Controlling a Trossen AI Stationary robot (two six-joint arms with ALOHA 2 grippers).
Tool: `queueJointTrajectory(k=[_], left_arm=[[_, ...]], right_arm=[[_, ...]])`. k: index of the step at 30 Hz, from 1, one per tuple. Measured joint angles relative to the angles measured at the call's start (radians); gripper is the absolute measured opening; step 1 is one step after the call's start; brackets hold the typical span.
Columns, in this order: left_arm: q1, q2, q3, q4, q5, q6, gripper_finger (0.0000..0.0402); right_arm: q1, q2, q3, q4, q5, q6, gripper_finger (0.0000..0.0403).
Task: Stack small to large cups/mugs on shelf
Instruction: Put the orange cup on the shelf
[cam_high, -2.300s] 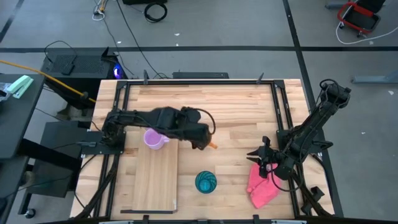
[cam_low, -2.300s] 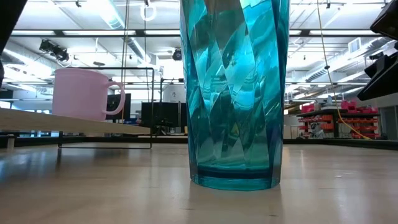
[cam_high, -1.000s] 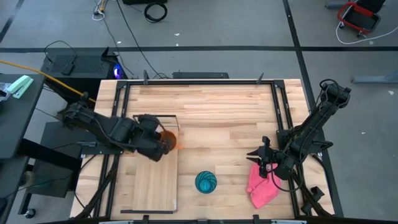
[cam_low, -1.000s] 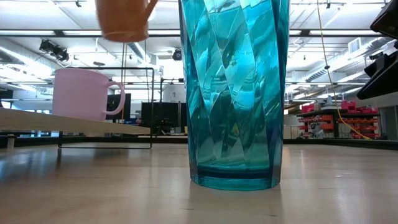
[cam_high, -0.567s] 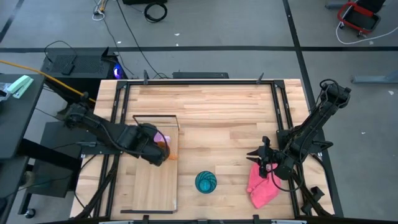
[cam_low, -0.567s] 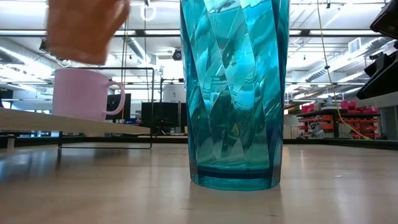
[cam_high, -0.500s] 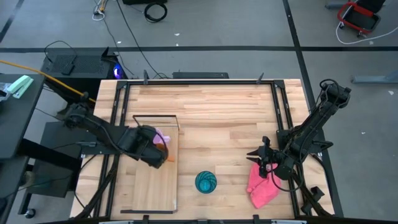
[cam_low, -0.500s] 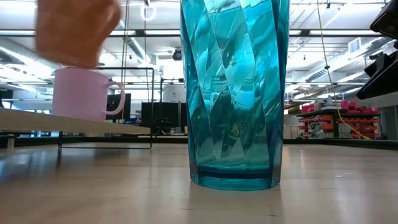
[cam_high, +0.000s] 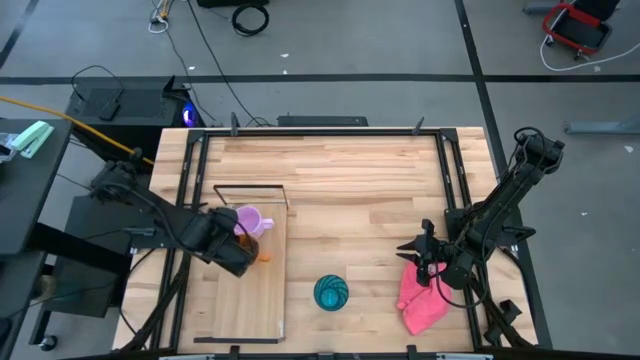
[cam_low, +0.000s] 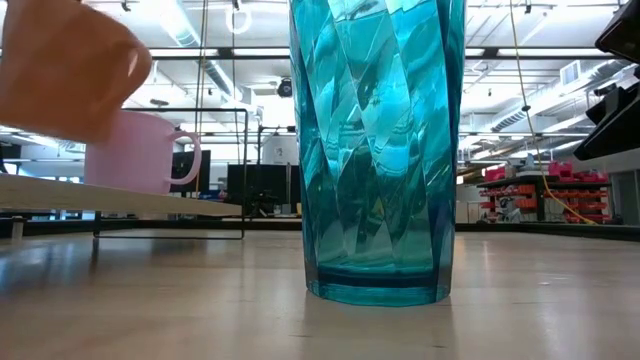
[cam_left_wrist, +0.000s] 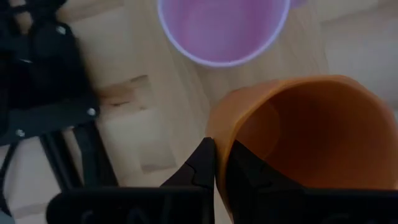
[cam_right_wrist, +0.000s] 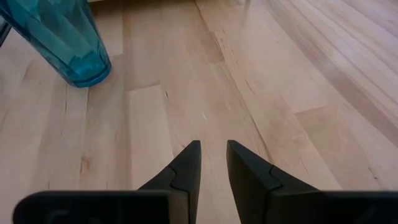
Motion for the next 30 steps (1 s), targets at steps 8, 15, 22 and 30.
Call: queueJointTrajectory(k=[8, 15, 22, 30], left_arm=[[-0.009, -0.023, -0.09, 0.121, 0.024, 0.005, 0.0025], [-0.022, -0.024, -0.14, 0.174, 0.014, -0.001, 0.0025], [-0.021, -0.024, -0.165, 0.199, 0.012, 0.0, 0.0024], [-0.077, -0.024, -0.166, 0.197, -0.042, -0.052, 0.0024]], right_arm=[[0.0, 0.0, 0.0, 0.003, 0.0, 0.0, 0.0084], [0.0, 0.0, 0.0, 0.008, 0.0, 0.0, 0.0084], [0.0, 0.0, 0.0, 0.008, 0.0, 0.0, 0.0084], [0.0, 0.0, 0.0, 0.008, -0.001, 0.0, 0.0084]])
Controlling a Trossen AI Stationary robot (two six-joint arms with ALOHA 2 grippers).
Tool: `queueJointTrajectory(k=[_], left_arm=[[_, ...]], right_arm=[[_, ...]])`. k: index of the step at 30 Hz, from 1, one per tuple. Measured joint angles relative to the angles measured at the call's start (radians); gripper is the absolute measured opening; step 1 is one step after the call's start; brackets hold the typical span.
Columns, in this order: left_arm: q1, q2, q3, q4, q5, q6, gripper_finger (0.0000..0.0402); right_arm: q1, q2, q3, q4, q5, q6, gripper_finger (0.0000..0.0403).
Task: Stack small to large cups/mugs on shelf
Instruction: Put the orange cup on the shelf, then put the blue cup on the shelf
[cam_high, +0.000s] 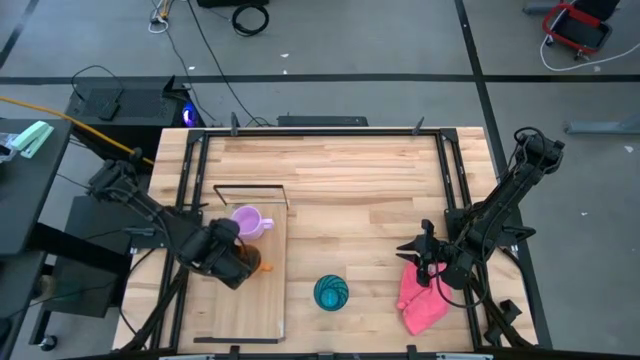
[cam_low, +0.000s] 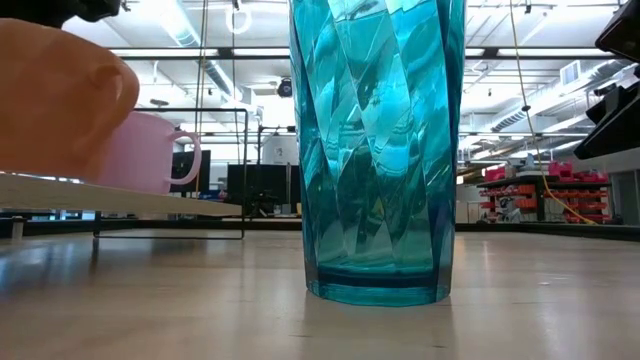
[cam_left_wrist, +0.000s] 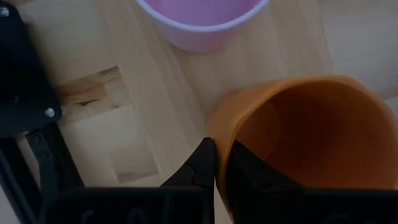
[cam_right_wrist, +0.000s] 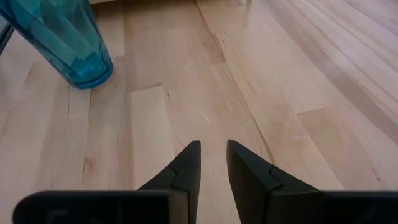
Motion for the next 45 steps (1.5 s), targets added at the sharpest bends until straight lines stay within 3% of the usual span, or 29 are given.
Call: queueJointTrajectory(k=[13, 27, 45], left_arm=[[-0.076, -0.001, -0.055, 0.027, -0.007, -0.145, 0.0024], [-0.075, 0.0, -0.057, 0.056, -0.002, -0.147, 0.0034], [-0.078, -0.009, -0.057, 0.052, -0.003, -0.13, 0.0083]], right_arm=[[0.0, 0.0, 0.0, 0.009, -0.003, -0.001, 0.0084], [0.0, 0.0, 0.0, 0.023, -0.004, -0.003, 0.0084], [0.0, 0.0, 0.0, 0.026, -0.004, -0.002, 0.0084]])
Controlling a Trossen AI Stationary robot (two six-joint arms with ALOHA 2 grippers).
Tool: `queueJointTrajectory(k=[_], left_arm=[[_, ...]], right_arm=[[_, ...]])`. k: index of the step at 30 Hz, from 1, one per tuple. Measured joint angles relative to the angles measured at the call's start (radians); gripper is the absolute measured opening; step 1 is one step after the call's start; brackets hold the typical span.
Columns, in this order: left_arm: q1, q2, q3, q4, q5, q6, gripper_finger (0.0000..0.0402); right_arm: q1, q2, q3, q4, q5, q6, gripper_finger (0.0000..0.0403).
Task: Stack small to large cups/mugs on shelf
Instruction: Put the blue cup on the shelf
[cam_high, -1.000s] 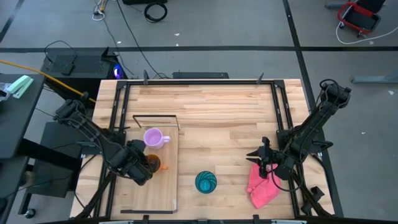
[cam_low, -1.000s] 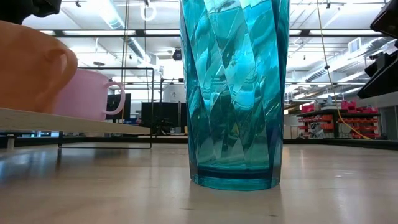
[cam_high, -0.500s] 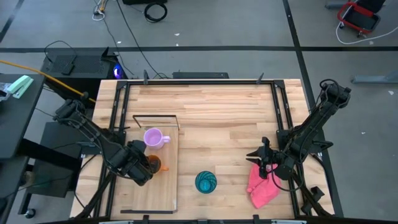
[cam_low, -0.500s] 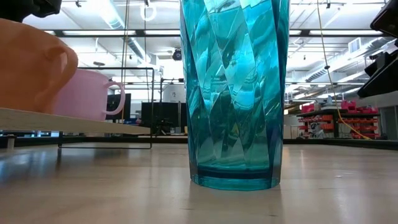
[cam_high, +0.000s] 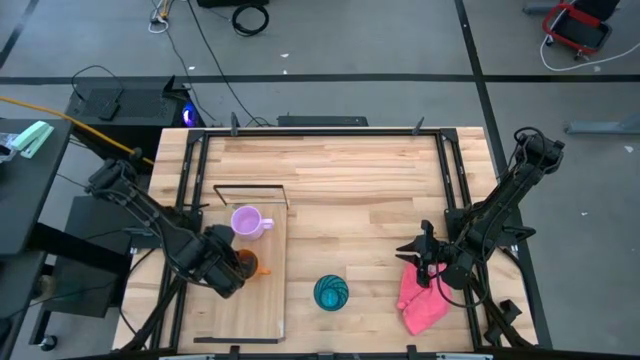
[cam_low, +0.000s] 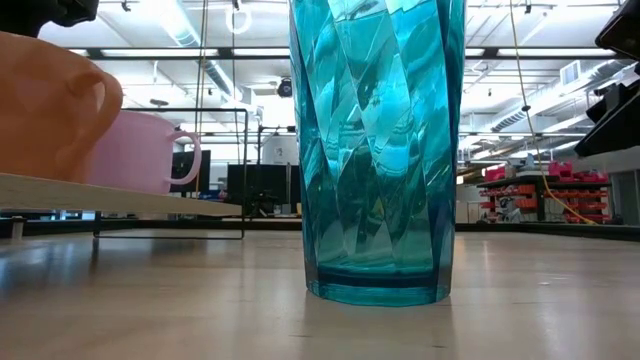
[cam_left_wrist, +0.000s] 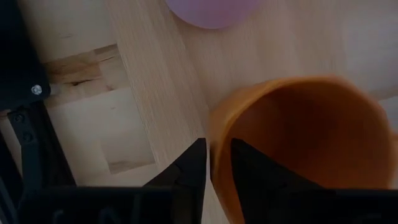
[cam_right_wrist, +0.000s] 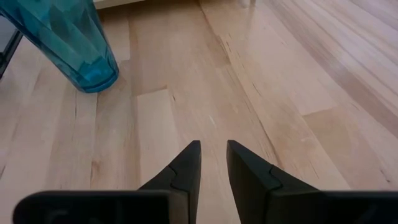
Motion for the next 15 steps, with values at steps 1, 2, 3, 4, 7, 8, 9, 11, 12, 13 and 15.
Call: queueJointTrajectory(k=[1, 2, 3, 4, 7, 8, 9, 11, 12, 13, 15], left_arm=[[0.0, -0.006, 0.0, -0.001, -0.004, 0.0, 0.0085], [-0.001, -0.012, 0.003, -0.002, -0.013, 0.0, 0.0088], [-0.002, -0.017, 0.008, -0.001, -0.026, 0.0, 0.0091], [-0.004, -0.023, 0.013, 0.0, -0.04, 0.0, 0.0094], [-0.006, -0.044, 0.033, -0.001, -0.089, 0.001, 0.01], [-0.006, -0.048, 0.04, -0.001, -0.103, 0.001, 0.0102], [-0.006, -0.05, 0.048, -0.001, -0.116, 0.003, 0.0103], [-0.006, -0.05, 0.068, -0.006, -0.14, 0.022, 0.0103], [-0.006, -0.05, 0.077, -0.012, -0.15, 0.03, 0.0103], [-0.006, -0.05, 0.084, -0.018, -0.153, 0.033, 0.0102], [-0.006, -0.051, 0.092, -0.019, -0.153, 0.034, 0.0099]], right_arm=[[0.0, 0.0, 0.0, 0.0, 0.0, 0.0, 0.0084], [0.0, 0.0, 0.0, 0.0, 0.0, 0.0, 0.0084], [0.0, 0.0, 0.0, 0.0, 0.0, 0.0, 0.0084], [0.0, 0.0, 0.0, 0.002, -0.001, 0.0, 0.0084], [0.0, 0.0, 0.0, 0.004, -0.002, 0.0, 0.0084], [0.0, 0.0, 0.0, 0.004, -0.005, 0.0, 0.0084], [0.0, 0.0, 0.0, 0.004, -0.007, 0.0, 0.0084], [0.0, 0.0, 0.0, 0.004, -0.007, 0.0, 0.0084], [0.0, 0.0, 0.0, 0.005, -0.007, 0.0, 0.0084], [0.0, 0.0, 0.0, 0.005, -0.007, 0.0, 0.0084], [0.0, 0.0, 0.0, 0.005, -0.007, 0.0, 0.0084]])
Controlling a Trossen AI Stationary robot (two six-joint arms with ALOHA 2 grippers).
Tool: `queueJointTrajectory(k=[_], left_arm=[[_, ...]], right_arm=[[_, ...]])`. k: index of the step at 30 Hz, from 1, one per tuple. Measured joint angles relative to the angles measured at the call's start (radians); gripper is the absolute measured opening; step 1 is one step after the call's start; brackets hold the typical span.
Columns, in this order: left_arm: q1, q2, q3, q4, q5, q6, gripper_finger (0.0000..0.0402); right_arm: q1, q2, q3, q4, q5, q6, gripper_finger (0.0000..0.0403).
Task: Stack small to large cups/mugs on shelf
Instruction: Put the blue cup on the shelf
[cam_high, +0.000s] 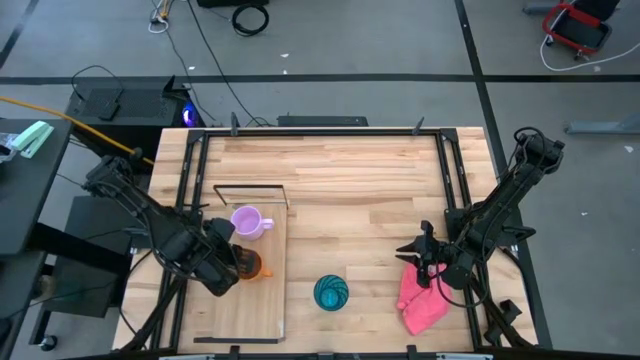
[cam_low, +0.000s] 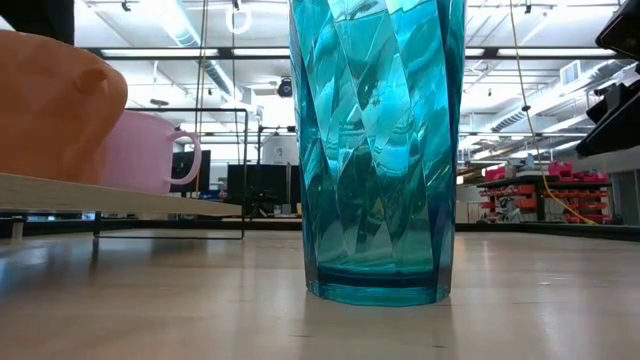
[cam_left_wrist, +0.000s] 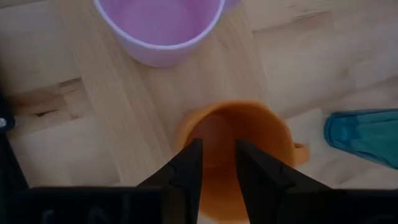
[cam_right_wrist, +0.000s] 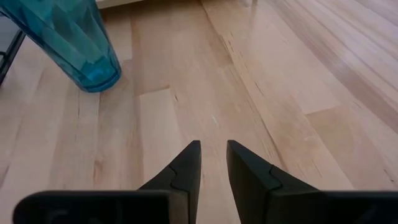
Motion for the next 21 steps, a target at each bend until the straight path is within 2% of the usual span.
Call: queueJointTrajectory(k=[5, 11, 13, 16, 21], left_arm=[[0.0, 0.0, 0.049, 0.002, -0.026, 0.03, 0.0102], [0.002, 0.0, 0.163, 0.081, -0.191, 0.187, 0.0099], [0.002, 0.0, 0.194, 0.161, -0.257, 0.28, 0.0096], [0.008, 0.0, 0.218, 0.372, -0.331, 0.479, 0.0091], [0.044, 0.031, 0.218, 0.711, -0.343, 0.836, 0.008]], right_arm=[[0.0, 0.0, 0.0, 0.002, 0.0, 0.0, 0.0084], [0.0, 0.0, 0.0, 0.002, 0.0, 0.002, 0.0084], [0.0, 0.0, 0.0, 0.003, 0.0, 0.002, 0.0084], [0.0, 0.0, 0.0, 0.002, 0.0, 0.002, 0.0084], [0.0, 0.0, 0.0, 0.003, 0.0, 0.003, 0.0084]])
